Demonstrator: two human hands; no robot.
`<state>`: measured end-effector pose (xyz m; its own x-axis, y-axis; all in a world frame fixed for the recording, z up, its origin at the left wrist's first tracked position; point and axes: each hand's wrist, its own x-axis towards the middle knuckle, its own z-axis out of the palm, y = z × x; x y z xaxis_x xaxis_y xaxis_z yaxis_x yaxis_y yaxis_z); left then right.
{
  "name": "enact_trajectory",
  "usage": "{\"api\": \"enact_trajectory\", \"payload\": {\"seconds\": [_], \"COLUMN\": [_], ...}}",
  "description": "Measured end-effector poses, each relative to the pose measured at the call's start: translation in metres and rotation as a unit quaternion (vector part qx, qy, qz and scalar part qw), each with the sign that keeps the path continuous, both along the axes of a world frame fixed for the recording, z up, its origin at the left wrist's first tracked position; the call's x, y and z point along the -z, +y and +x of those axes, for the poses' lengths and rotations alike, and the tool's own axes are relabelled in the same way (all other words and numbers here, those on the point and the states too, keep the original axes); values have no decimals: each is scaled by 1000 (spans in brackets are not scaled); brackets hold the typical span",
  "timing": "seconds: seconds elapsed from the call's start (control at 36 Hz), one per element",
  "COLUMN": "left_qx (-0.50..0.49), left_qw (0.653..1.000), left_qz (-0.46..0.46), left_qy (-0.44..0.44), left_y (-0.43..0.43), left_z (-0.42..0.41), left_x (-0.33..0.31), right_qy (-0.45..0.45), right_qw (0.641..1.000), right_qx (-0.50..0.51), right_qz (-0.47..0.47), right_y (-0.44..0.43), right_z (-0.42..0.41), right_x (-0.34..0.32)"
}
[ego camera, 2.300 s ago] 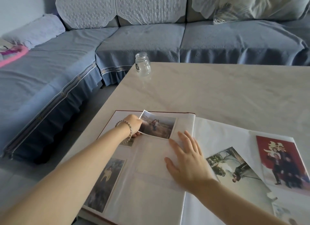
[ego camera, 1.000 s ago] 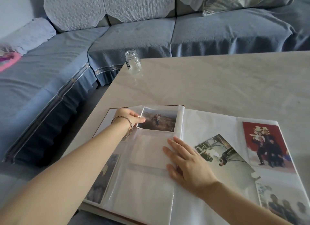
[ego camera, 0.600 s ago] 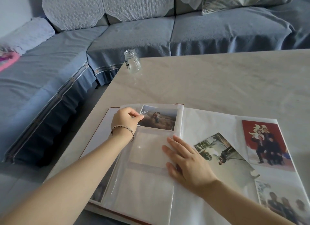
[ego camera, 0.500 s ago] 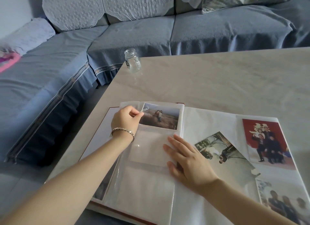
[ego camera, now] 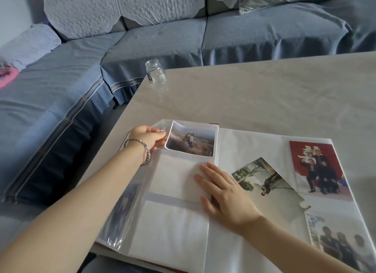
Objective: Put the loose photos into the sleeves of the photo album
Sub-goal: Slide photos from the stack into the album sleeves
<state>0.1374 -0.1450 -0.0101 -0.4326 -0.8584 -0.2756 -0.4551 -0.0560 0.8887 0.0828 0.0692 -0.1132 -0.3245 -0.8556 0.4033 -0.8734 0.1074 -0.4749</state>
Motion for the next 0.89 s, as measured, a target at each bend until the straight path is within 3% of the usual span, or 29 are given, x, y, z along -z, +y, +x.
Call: {"api": "enact_trajectory", "payload": {"seconds": [0.06, 0.28, 0.36, 0.44, 0.5, 0.58, 0.67, 0.78, 0.89], "left_qx": [-8, 56, 127, 253, 384, 490, 472, 397, 337], "left_qw": [1000, 977, 906, 846, 811, 785, 775, 822, 828], "left_qz": [19, -142, -318, -452, -438, -366, -380, -332, -321], "left_qy": [-23, -151, -248, -123, -48, -95, -179, -238, -311], "left_y": [-3, -2, 3, 19, 31, 39, 33, 25, 22], "left_z": [-2, -7, -5, -9, -14, -18, -19, -15, -12], "left_x": [6, 25, 36, 44, 50, 58, 65, 68, 60], "right_qy": [1, 3, 1, -2, -4, -10, -4, -8, -54], "right_qw": [1000, 1000, 1000, 1000, 1000, 1000, 1000, 1000, 998], "right_qx": [3, 8, 9, 8, 4, -7, -1, 0, -15], "right_qz": [-3, -2, -1, -5, -4, -4, 4, 22, 21], "right_y": [0, 0, 0, 0, 1, 1, 1, 1, 3], "right_z": [1, 1, 2, 2, 3, 3, 3, 3, -2], "right_x": [0, -1, -1, -2, -3, -5, -5, -5, -16]}}
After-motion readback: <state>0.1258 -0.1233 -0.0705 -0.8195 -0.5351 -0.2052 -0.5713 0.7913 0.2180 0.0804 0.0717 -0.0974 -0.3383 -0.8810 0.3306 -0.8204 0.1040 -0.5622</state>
